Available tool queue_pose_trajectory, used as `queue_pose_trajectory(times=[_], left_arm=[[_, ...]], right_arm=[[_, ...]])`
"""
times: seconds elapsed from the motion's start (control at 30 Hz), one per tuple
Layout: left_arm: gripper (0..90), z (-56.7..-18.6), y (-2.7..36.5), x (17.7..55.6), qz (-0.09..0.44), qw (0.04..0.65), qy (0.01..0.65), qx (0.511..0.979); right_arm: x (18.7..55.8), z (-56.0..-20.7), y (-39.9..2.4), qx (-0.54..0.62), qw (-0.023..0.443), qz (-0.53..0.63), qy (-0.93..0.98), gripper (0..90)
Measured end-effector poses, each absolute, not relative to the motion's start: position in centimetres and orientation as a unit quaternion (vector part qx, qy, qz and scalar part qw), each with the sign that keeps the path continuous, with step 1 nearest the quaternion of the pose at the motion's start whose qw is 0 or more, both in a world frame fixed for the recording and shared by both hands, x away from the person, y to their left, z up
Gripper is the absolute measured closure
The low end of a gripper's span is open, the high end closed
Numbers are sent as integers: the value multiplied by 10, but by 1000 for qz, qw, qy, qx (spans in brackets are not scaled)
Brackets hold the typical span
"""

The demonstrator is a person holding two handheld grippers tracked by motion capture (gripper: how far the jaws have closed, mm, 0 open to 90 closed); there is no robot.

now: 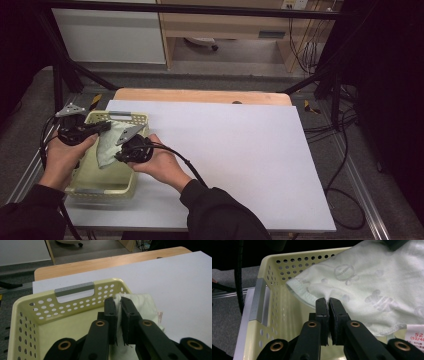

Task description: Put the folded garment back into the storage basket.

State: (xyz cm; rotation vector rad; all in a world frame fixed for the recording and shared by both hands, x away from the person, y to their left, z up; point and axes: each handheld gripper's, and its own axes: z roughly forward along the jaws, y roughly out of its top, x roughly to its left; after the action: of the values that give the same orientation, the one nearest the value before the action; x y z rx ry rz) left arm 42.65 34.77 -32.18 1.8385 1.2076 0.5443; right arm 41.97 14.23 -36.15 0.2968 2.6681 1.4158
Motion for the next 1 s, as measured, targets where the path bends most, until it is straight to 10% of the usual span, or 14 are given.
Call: queue_pose_trajectory(times=[1.0], left_arm=[[840, -334, 351, 424, 212, 416, 489, 737]], right_arm=[[416, -368, 150, 89, 42, 458, 884, 861]])
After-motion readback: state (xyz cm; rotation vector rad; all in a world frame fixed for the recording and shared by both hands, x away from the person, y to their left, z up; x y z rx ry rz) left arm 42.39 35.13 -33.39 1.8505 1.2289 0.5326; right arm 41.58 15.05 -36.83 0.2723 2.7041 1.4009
